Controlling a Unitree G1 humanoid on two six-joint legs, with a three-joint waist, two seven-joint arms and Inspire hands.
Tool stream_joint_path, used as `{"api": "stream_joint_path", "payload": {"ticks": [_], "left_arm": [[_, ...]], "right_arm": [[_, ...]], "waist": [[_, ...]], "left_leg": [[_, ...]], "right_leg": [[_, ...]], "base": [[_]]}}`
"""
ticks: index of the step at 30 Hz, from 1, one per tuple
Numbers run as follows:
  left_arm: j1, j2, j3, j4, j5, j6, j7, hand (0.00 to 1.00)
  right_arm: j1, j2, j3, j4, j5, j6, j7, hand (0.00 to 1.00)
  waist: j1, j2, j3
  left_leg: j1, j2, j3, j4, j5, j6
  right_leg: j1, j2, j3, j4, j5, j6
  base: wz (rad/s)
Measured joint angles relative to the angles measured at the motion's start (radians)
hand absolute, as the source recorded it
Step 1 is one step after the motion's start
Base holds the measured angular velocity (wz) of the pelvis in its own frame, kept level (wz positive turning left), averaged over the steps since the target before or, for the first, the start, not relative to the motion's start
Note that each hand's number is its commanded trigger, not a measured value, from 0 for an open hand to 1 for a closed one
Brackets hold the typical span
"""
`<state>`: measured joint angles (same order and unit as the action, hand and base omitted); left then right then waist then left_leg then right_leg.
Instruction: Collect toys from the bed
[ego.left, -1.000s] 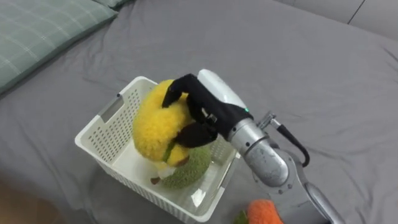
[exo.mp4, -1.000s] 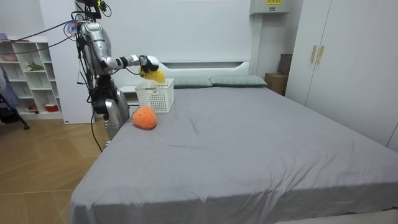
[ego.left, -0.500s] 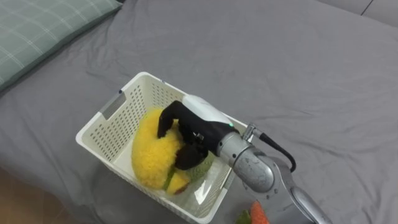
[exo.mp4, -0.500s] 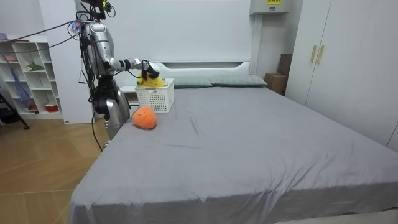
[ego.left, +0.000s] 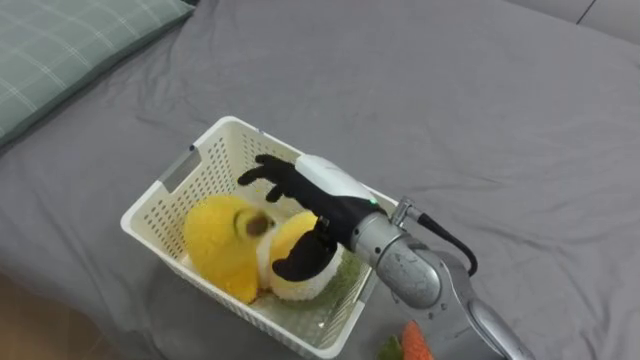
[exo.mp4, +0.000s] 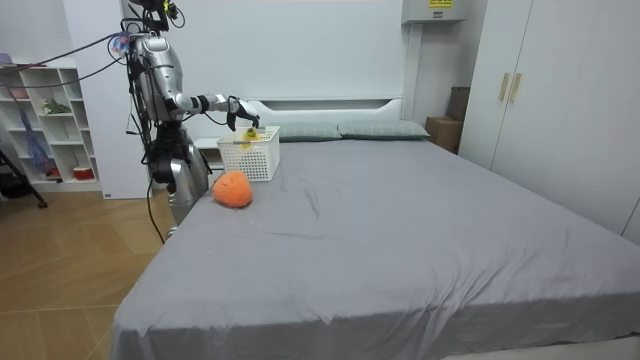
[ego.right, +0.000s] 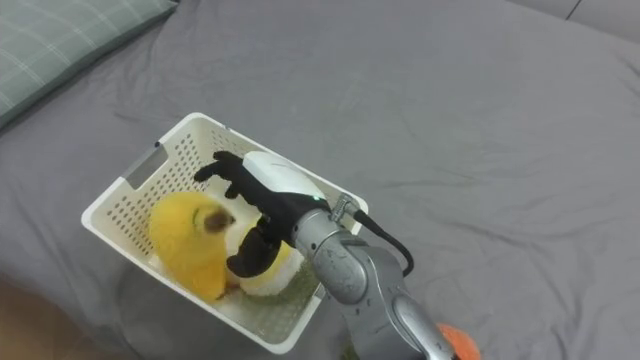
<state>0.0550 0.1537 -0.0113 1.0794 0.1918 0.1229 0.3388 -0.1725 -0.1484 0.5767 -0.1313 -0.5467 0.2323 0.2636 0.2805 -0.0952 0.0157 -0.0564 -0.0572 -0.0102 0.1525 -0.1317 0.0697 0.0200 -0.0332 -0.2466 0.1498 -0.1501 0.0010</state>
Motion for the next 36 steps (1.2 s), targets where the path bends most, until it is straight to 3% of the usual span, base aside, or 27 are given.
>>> {"api": "stream_joint_path", "payload": {"ticks": [13, 16, 20, 25, 29, 36], "left_arm": [[0.013, -0.002, 0.009, 0.001, 0.009, 0.0, 0.007, 0.0], [0.025, -0.005, 0.017, 0.0, 0.017, 0.0, 0.006, 0.0], [0.054, -0.009, 0.049, 0.002, 0.016, 0.0, 0.008, 0.0], [0.078, -0.009, 0.059, 0.003, 0.018, -0.002, 0.022, 0.0], [0.089, -0.008, 0.091, 0.002, 0.016, -0.006, 0.022, 0.0], [0.1, -0.01, 0.096, -0.002, 0.017, -0.016, 0.022, 0.0]], "right_arm": [[0.0, -0.009, -0.05, -0.007, 0.045, -0.003, -0.036, 0.0], [0.0, -0.017, -0.098, -0.029, 0.068, -0.005, -0.065, 0.0], [0.008, -0.02, -0.196, -0.052, 0.074, -0.038, -0.146, 0.0], [0.078, -0.023, -0.29, -0.086, 0.112, -0.062, -0.243, 0.0], [0.132, -0.054, -0.347, -0.086, 0.17, -0.081, -0.285, 0.0], [0.24, -0.064, -0.43, -0.082, 0.224, -0.092, -0.333, 0.0]], "waist": [[-0.012, 0.003, 0.0016], [-0.032, 0.004, 0.0019], [-0.067, 0.008, 0.0], [-0.109, 0.017, -0.0049], [-0.157, 0.028, -0.0164], [-0.186, 0.038, -0.017]], "left_leg": [[0.017, -0.001, -0.003, -0.002, 0.0, 0.0], [0.016, -0.001, -0.002, -0.001, 0.0, 0.001], [0.036, -0.001, 0.01, 0.0, 0.0, 0.001], [0.05, 0.001, 0.027, -0.003, -0.001, 0.003], [0.058, 0.003, 0.038, -0.003, -0.002, 0.003], [0.071, 0.011, 0.055, -0.003, -0.008, -0.001]], "right_leg": [[0.017, 0.0, 0.002, 0.0, 0.0, 0.0], [0.019, 0.0, 0.009, 0.0, 0.0, 0.0], [0.027, 0.0, 0.029, 0.0, 0.0, 0.0], [0.035, 0.001, 0.05, 0.001, 0.0, 0.0], [0.042, 0.002, 0.058, 0.002, 0.0, 0.0], [0.049, 0.003, 0.082, 0.005, 0.0, 0.0]], "base": [[0.0], [0.0], [-0.09], [-0.1], [-0.05], [-0.1]]}}
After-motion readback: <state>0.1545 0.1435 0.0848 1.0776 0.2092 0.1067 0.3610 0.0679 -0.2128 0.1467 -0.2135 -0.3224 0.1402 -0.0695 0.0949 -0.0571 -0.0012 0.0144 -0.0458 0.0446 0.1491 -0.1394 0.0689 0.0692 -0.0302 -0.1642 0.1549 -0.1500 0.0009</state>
